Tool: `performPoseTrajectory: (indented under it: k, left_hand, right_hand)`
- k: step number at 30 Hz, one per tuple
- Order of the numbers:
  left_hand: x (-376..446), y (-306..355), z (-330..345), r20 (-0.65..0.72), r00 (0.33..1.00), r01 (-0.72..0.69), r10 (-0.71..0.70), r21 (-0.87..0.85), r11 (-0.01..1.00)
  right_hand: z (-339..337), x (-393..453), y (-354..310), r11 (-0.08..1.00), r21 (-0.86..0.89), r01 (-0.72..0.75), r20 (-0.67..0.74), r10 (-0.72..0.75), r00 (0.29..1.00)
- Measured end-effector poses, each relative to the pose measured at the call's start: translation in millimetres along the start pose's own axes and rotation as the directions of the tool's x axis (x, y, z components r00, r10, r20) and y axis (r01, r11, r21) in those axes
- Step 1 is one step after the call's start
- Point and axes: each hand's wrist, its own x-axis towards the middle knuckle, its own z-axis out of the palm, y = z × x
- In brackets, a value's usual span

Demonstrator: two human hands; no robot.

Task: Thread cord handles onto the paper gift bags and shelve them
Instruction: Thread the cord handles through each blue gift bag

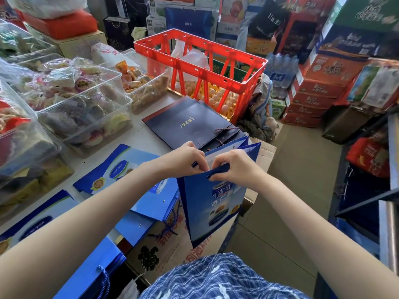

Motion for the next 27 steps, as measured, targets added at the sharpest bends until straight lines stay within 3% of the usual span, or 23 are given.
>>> performPoseTrajectory:
  k: [4,14,20,27]
  left_hand:
    - [-0.8,-4.9,4.2,-0.098,0.993,-0.064,0.066,0.019,0.998]
    - [-1.6,-3.0,3.3,-0.198,0.974,-0.111,0.108,-0.009,0.994]
    - [-1.2,-2.3,0.6,-0.214,0.959,-0.187,0.184,0.006,0.982]
    - [-0.4,-4.9,1.8,-0.197,0.971,-0.144,0.133,-0.046,0.989]
  right_hand:
    - [2.1,1.6,3.7,1.000,0.011,0.020,0.012,-0.020,1.000]
    - [2.7,-0.6,4.2,0.997,0.078,0.007,-0.012,-0.006,1.000]
    - [-3.4,-2.9,3.0,0.992,0.122,-0.012,0.021,0.009,1.000]
    - [-4.3,-2.9,3.5,0.985,0.163,-0.049,0.066,0.038,0.997]
